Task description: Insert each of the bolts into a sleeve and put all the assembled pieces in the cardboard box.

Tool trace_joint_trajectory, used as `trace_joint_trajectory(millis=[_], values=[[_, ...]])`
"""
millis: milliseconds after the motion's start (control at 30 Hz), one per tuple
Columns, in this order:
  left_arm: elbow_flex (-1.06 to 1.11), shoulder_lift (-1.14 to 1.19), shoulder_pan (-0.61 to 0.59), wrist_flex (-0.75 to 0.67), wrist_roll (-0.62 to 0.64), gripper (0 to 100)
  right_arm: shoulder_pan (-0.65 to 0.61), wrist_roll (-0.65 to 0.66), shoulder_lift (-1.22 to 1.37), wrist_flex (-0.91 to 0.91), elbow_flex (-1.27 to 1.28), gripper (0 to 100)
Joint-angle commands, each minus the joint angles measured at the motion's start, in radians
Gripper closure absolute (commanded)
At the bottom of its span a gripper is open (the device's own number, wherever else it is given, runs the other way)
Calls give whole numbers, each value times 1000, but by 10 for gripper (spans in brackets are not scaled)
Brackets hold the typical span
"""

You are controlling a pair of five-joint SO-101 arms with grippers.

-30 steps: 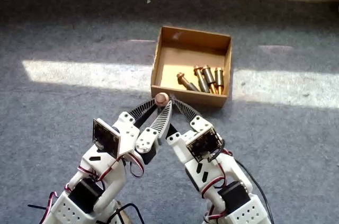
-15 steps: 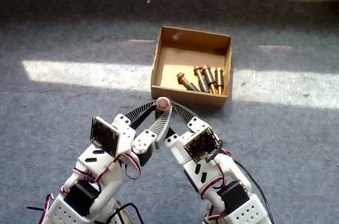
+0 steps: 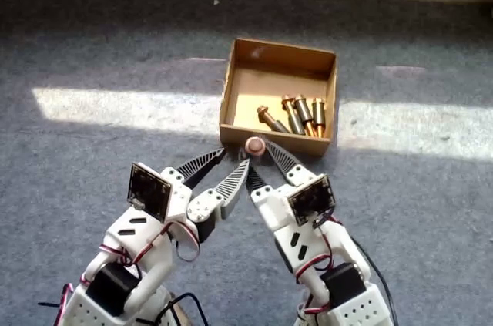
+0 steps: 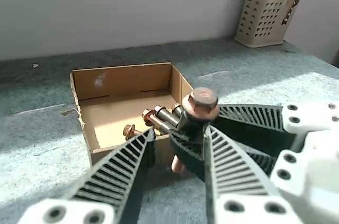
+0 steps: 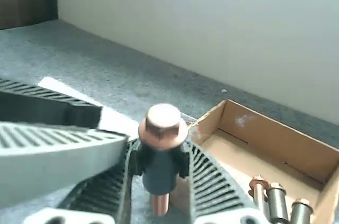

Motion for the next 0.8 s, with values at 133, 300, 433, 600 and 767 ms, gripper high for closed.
trace_joint_trajectory(millis=[133, 300, 433, 600, 767], values=[[-163, -7, -18, 313, 3, 849, 107, -25, -22, 22, 102, 993], [-160, -7, -114, 404, 8, 850, 116, -20, -22, 94, 102, 993], [-160, -7, -277, 433, 6, 850, 162, -18, -22, 105, 102, 993], [-128, -7, -470, 436, 2, 851, 183, -18, -22, 110, 102, 993], [-25, -7, -576, 388, 2, 992, 183, -18, -22, 140, 102, 993]])
